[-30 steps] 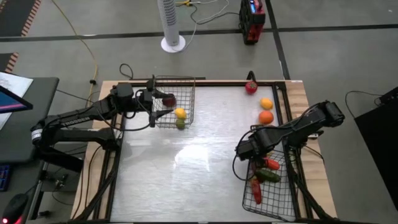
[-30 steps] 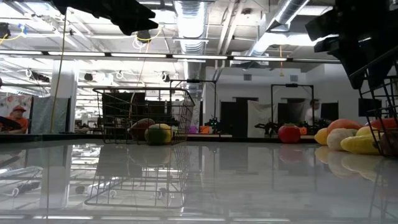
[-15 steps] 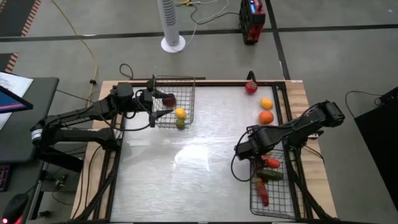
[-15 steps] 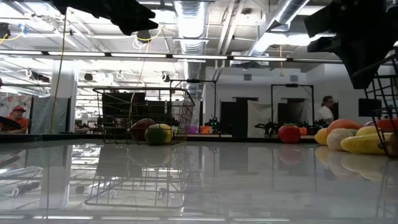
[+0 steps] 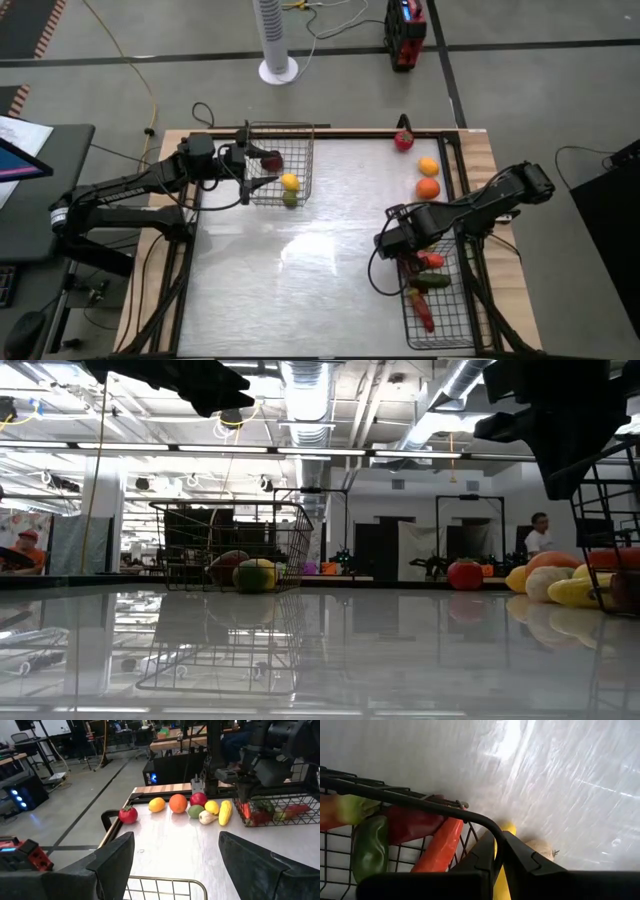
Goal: Sort produce into baskets
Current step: Put the orange into the left wire basket
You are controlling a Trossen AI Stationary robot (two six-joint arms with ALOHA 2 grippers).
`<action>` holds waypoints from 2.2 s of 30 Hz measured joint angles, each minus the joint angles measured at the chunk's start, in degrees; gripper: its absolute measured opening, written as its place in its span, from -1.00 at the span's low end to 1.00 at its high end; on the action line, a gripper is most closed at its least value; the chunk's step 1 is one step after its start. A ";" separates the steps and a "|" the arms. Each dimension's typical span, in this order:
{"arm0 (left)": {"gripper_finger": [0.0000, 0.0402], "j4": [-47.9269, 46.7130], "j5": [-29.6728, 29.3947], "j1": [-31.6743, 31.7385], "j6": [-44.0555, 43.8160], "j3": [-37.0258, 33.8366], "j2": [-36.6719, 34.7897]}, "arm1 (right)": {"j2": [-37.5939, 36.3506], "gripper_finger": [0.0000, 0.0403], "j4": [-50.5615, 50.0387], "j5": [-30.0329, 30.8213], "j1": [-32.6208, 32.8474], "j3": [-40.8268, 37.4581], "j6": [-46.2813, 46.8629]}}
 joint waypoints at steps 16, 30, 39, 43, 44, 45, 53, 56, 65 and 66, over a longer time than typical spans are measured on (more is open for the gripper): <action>0.39 -0.36 -0.01 0.00 -0.04 0.00 0.01 | 0.07 -0.72 6.84 -0.60 1.98 -0.09 6.08; 0.39 -0.95 0.01 -0.01 -0.02 0.00 -0.14 | 0.17 -0.09 7.74 -3.77 0.39 -0.20 13.83; 0.39 -0.89 -0.01 -0.02 -0.07 0.00 -0.14 | -0.06 0.21 -7.76 -3.39 -0.48 13.41 17.25; 0.39 -0.94 -0.01 -0.02 0.17 0.00 -0.14 | -0.17 0.16 -14.47 5.15 -1.89 17.75 22.75; 0.39 -1.00 -0.01 -0.02 0.20 0.00 -0.14 | -0.17 0.14 -15.64 8.47 -2.70 17.92 25.21; 0.39 -1.13 -0.01 -0.02 0.20 0.00 -0.14 | -0.17 0.12 -17.15 11.72 -3.73 17.86 27.71; 0.39 -1.54 -0.01 -0.02 0.24 0.00 -0.14 | -1.16 -0.03 -19.37 9.43 -19.39 6.05 33.31; 0.39 -1.51 -0.01 -0.02 0.27 0.00 -0.14 | -1.14 -0.08 -19.85 8.70 -26.27 0.57 26.63; 0.39 -1.31 -0.01 -0.02 0.61 0.00 -0.14 | -0.93 0.26 -14.93 -0.52 -40.64 -4.55 6.88; 0.39 -1.31 -0.01 -0.02 0.61 0.00 -0.14 | -0.65 0.35 -14.83 -0.53 -41.23 -4.78 4.82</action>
